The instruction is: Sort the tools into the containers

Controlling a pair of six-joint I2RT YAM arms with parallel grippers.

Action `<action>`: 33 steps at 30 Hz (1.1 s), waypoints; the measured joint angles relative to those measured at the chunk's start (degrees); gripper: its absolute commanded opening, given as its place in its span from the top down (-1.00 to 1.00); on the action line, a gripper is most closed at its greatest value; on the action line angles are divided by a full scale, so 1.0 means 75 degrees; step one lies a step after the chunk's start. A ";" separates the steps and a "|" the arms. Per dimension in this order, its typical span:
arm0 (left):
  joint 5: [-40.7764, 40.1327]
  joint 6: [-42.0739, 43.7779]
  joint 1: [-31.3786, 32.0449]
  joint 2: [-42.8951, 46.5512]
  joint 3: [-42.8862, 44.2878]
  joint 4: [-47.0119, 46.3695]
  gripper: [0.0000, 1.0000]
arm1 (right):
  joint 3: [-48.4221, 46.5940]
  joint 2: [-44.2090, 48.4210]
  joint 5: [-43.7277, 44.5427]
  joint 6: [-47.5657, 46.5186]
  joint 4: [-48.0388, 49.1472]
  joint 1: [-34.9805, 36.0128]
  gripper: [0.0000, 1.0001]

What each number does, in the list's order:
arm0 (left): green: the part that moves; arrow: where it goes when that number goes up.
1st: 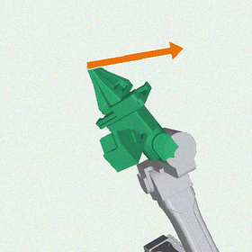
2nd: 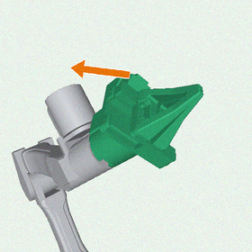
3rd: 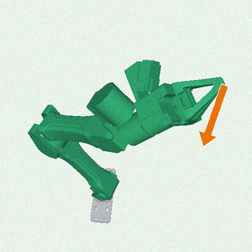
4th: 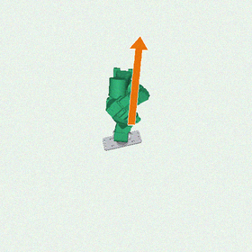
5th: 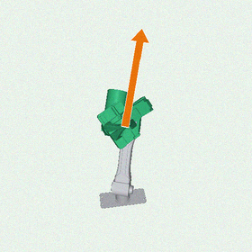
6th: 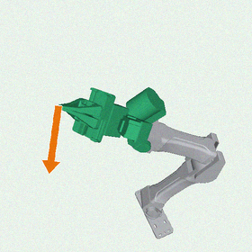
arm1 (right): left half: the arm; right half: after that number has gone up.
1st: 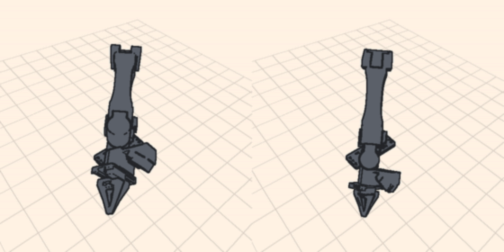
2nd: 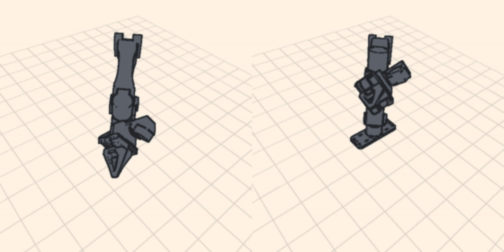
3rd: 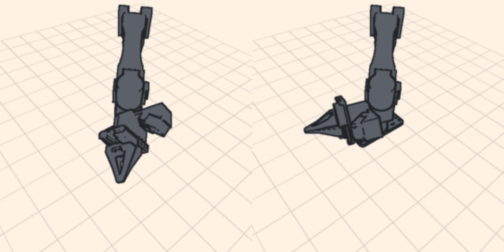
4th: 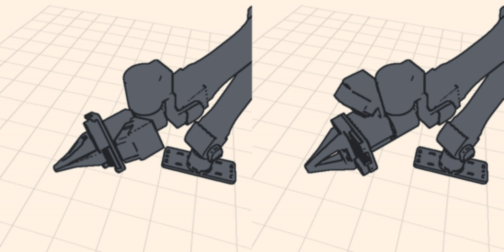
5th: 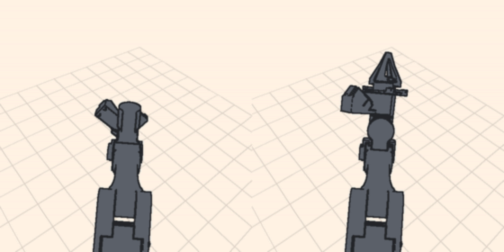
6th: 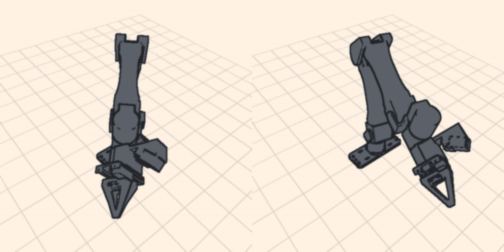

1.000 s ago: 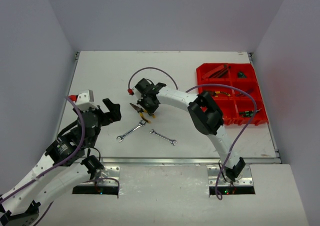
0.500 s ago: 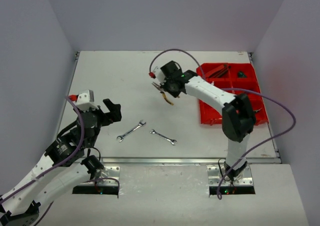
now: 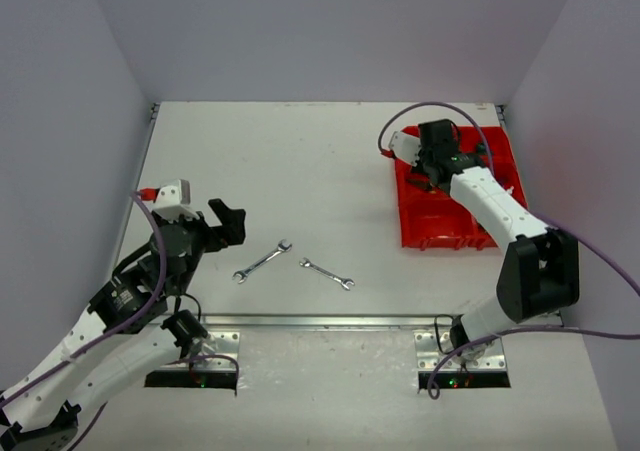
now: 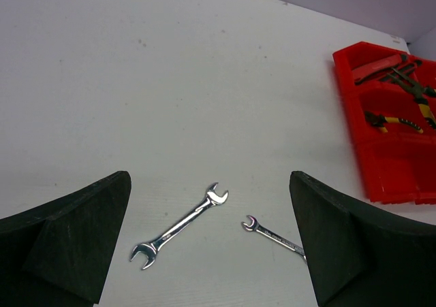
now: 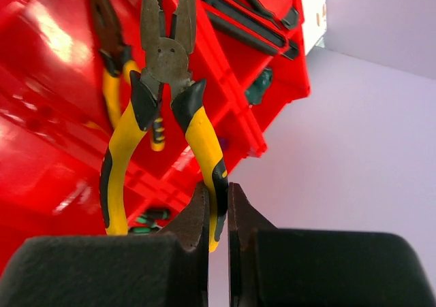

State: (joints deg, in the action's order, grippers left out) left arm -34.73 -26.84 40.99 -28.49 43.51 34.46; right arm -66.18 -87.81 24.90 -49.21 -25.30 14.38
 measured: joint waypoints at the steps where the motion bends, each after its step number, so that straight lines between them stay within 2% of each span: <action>1: 0.0005 0.0005 0.0000 0.0005 0.0000 0.0000 -1.00 | 0.0015 0.0000 -0.0040 -0.0225 0.0075 -0.0134 1.00; 8: 0.0001 0.0007 0.0000 0.0157 0.0000 -0.0012 -1.00 | 0.0405 0.0023 -0.0122 -0.1232 0.0921 -0.0859 1.00; 18: 0.0035 0.0020 0.0000 0.0269 0.0000 -0.0058 -1.00 | 0.2060 0.0146 -0.0404 -0.2272 0.2251 -0.0980 0.98; 19: 0.0038 0.0026 0.0000 0.0277 0.0000 -0.0060 -1.00 | 0.2116 0.0189 -0.0405 -0.2332 0.2373 -0.0990 0.87; 20: 0.0039 0.0032 0.0000 0.0294 0.0000 -0.0061 -1.00 | 0.2160 0.0215 -0.0407 -0.2391 0.2488 -0.0996 0.68; 21: 0.0039 0.0034 0.0000 0.0316 0.0000 -0.0061 -1.00 | 0.2196 0.0225 -0.0407 -0.2442 0.2600 -0.0999 0.40; 23: 0.0039 0.0036 0.0000 0.0360 0.0000 -0.0064 -1.00 | 0.2255 0.0233 -0.0402 -0.2524 0.2819 -0.1001 -0.85; 24: 0.0039 0.0036 0.0000 0.0381 0.0000 -0.0067 -1.00 | 0.2281 0.0233 -0.0399 -0.2558 0.2927 -0.1001 -0.97; 33: 0.0034 0.0036 0.0000 0.0408 0.0000 -0.0114 -1.00 | 0.2108 0.0274 -0.0398 -0.2366 0.3138 -0.0902 -0.98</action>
State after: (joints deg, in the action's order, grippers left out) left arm -34.47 -26.57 40.99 -25.43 43.51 33.61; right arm -50.37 -85.76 21.91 -66.95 -1.77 7.61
